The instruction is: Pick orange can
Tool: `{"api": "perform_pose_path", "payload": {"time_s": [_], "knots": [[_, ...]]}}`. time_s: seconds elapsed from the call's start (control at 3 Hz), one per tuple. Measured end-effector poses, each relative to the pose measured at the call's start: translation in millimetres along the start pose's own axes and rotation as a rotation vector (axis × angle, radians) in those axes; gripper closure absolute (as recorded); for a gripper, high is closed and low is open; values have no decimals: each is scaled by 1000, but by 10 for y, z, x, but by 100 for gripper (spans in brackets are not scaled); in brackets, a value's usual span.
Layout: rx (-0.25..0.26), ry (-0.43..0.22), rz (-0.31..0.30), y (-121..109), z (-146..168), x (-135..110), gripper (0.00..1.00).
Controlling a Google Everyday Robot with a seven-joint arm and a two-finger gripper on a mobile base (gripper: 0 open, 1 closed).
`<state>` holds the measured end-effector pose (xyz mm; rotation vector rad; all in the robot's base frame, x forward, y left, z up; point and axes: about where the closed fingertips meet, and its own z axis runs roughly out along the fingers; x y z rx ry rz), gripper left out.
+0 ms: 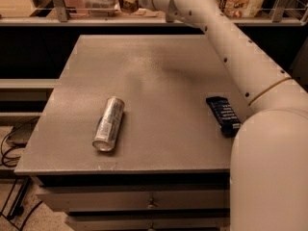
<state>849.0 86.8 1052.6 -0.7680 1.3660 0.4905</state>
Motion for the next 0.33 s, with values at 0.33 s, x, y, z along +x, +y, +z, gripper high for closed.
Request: {"api": "perform_pose_path", "payload": {"time_s": [0.33], "knots": [[-6,-3,-25,-10,-10,-45,100]]}}
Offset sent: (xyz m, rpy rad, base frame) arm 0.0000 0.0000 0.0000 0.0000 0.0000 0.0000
